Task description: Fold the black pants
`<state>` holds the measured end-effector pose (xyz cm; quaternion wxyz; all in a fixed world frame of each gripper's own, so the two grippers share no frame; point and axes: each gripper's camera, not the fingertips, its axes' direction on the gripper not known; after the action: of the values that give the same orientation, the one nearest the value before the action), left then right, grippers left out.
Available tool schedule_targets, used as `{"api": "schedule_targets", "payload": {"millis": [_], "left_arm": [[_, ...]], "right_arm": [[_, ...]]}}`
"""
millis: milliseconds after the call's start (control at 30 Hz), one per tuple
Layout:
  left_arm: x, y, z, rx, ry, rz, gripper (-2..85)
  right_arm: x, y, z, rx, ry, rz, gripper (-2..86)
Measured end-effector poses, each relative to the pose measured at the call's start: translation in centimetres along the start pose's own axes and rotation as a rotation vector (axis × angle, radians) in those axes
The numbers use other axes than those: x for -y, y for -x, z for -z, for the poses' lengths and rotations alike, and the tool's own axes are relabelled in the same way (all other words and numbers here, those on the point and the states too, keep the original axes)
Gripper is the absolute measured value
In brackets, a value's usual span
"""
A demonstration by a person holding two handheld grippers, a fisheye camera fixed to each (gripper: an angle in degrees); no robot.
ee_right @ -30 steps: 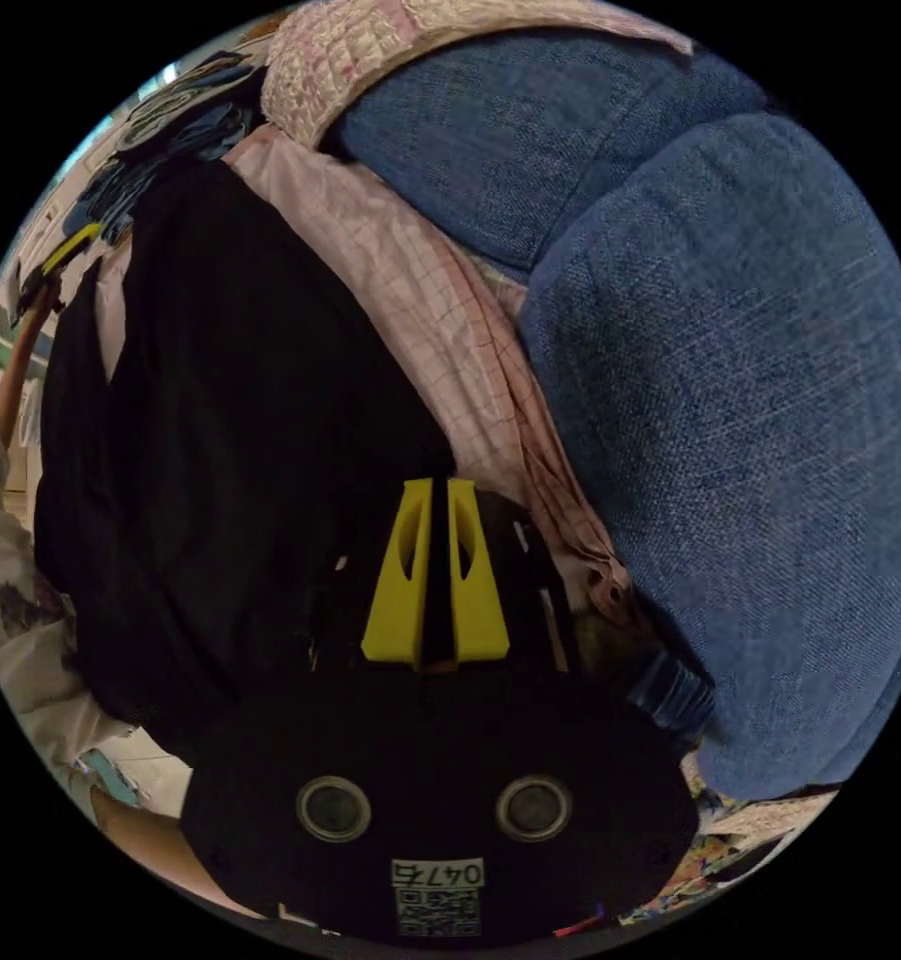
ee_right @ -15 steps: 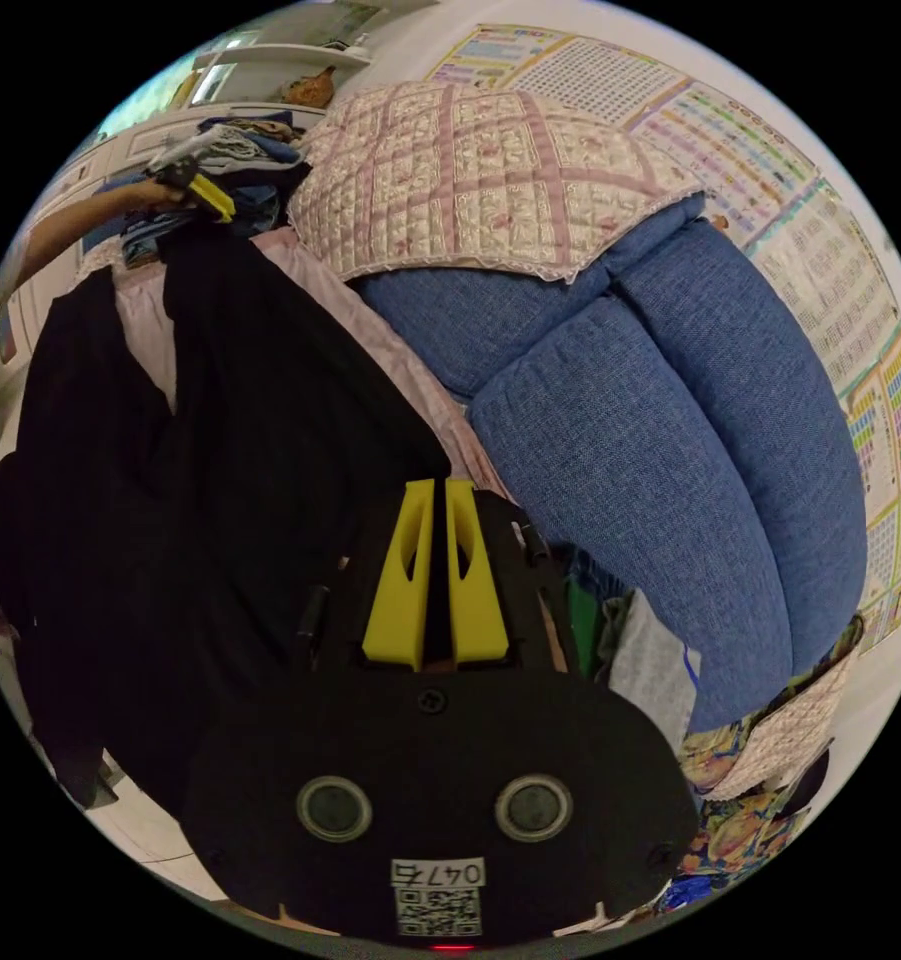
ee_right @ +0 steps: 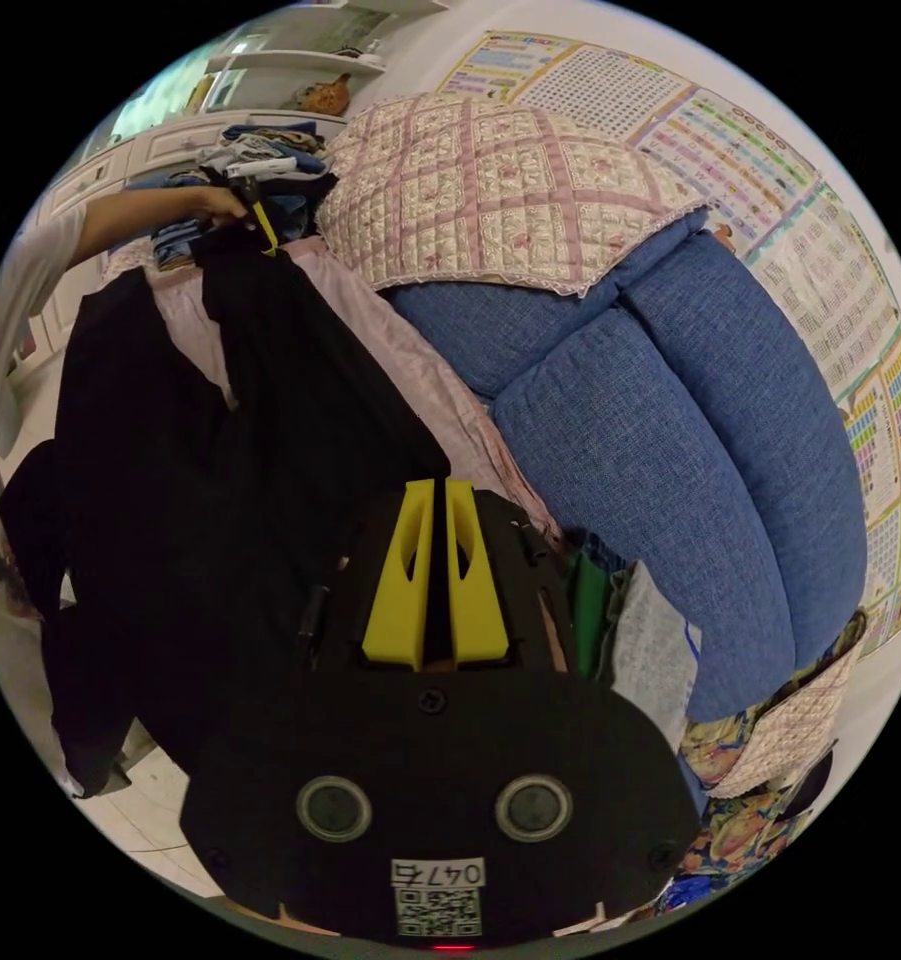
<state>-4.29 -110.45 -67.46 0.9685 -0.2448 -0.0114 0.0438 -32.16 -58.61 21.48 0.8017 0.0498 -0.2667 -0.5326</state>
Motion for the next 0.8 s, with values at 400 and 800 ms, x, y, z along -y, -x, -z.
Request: {"api": "schedule_targets", "payload": {"millis": [400, 800], "left_arm": [[-36.3, -18.0, 21.0, 0.413, -0.564, 0.026, -0.8], [-58.5, -18.8, 21.9, 0.173, -0.573, 0.592, 0.0]], "right_arm": [[-13.8, 9.5, 7.8, 0.155, -0.087, -0.026, 0.1], [-25.7, 22.6, 3.7, 0.323, 0.006, -0.115, 0.1]]}}
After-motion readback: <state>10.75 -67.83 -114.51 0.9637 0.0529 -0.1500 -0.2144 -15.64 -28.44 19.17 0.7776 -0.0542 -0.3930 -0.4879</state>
